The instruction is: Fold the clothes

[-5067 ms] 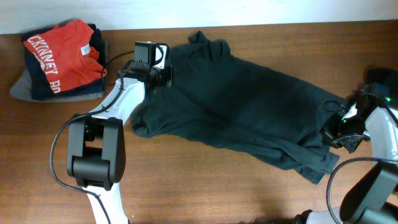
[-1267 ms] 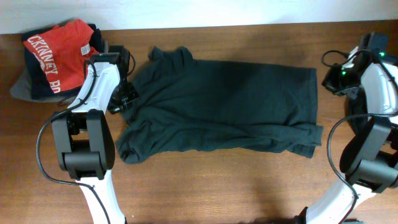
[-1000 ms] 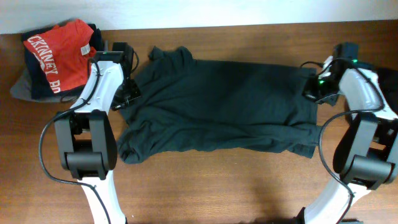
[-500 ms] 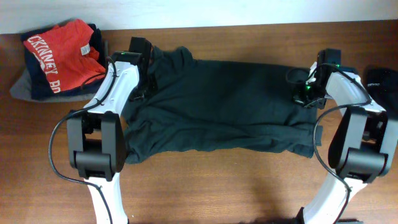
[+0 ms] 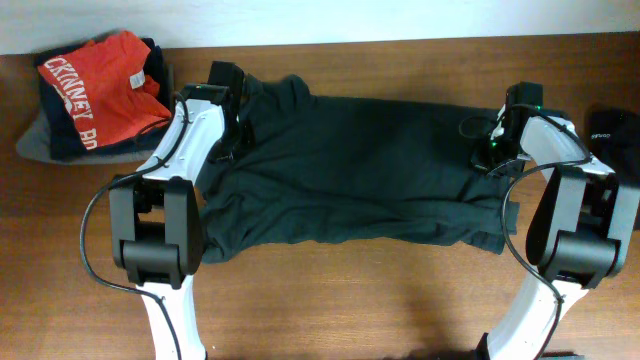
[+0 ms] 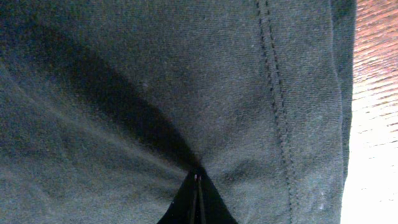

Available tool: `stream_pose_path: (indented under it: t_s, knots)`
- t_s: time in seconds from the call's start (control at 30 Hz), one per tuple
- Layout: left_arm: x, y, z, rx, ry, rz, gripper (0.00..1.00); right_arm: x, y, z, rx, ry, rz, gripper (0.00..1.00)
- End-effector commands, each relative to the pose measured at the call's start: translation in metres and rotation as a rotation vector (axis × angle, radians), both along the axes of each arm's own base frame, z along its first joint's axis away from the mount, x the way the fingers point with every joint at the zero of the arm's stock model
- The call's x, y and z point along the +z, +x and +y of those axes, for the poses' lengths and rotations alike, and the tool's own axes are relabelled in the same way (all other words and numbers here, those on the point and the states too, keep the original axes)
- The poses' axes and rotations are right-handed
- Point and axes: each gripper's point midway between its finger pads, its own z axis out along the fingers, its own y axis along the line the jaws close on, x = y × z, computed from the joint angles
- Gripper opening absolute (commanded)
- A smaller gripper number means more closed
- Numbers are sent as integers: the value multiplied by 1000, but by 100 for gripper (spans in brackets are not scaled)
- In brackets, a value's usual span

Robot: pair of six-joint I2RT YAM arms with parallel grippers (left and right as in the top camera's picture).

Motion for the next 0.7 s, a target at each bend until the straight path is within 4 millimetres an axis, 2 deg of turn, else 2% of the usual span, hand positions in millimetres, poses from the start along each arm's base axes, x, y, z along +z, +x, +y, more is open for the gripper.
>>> stream_pose_path:
  t_s: [0.0,0.17,0.47,0.67]
  knots:
    - [-8,-1,-1,-25,1,19,1,-30,-9,-15,-7,-49,64,4]
    - [-8,-1,-1,-39,2,17,1,-30,-1,-28,24,-69,21,4]
    - [-10,14,-3,-39,-6,-38,1,-34,28,-42,68,-133,-86,4]
    - [-12,17,-4,-42,-6,-49,1,-24,33,-66,38,-263,-71,5]
